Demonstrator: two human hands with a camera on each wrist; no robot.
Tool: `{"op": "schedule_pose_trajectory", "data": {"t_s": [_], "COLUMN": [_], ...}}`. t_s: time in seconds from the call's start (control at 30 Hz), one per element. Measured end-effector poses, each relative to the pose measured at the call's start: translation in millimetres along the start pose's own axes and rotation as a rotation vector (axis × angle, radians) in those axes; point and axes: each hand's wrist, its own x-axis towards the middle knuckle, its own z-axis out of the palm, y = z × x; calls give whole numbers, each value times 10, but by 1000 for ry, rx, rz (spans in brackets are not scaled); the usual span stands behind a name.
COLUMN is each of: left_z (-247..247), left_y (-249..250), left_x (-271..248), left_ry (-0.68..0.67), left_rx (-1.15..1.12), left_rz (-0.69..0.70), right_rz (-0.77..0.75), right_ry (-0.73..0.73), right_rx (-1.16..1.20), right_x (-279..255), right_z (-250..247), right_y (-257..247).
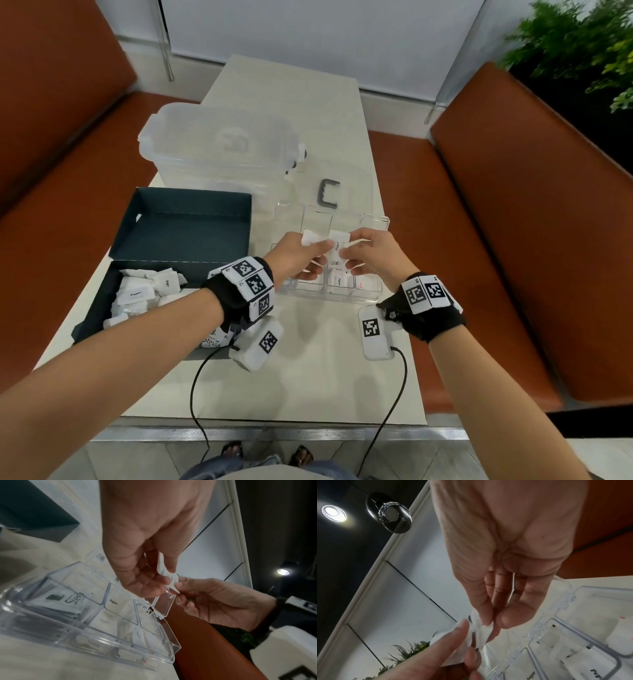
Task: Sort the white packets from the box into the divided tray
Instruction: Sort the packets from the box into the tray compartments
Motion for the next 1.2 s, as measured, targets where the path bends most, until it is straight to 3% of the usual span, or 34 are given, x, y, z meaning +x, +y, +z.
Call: {"op": "schedule_pose_trajectory", "data": {"t_s": [0.27, 0.53, 0.77, 1.2], "left_z": [27, -155, -215, -287], "left_y": [50, 0, -32, -64], "left_x": [22, -31, -103, -142], "left_ry": [35, 111, 108, 101], "left_rx": [171, 136, 102, 69], "left_rz": [83, 78, 67, 47], "right_rz": [-282, -209, -229, -322], "right_ry": [111, 37, 173, 209], "right_rx": [-389, -751, -837, -1052], "right_x": [76, 321, 505, 444], "right_z": [-61, 26, 151, 235], "right_y": [-132, 111, 295, 470]}}
